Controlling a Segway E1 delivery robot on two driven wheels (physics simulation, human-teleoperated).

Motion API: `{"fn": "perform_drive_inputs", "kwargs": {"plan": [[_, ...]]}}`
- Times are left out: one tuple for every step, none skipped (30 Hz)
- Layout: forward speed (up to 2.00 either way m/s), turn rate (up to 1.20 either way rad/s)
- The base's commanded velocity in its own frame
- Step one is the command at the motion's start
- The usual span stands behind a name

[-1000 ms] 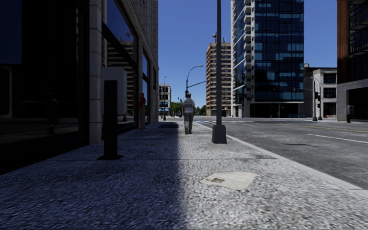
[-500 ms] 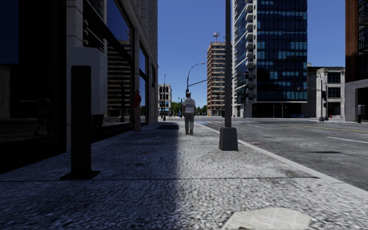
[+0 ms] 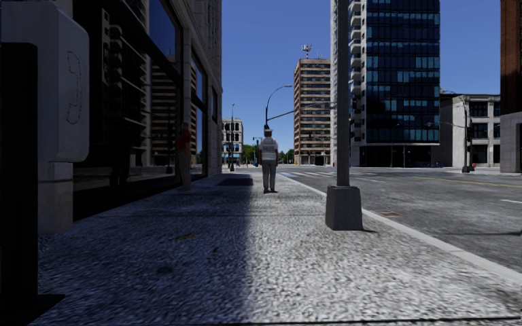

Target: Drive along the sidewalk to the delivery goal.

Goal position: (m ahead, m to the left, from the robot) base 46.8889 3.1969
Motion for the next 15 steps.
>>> {"fn": "perform_drive_inputs", "kwargs": {"plan": [[2.00,0.00],[2.00,0.00],[2.00,0.00],[2.00,0.00],[2.00,0.00],[2.00,0.00],[2.00,0.00],[2.00,0.00],[2.00,0.00],[2.00,0.00],[2.00,0.00],[2.00,0.00],[2.00,0.00],[2.00,0.00],[2.00,0.00]]}}
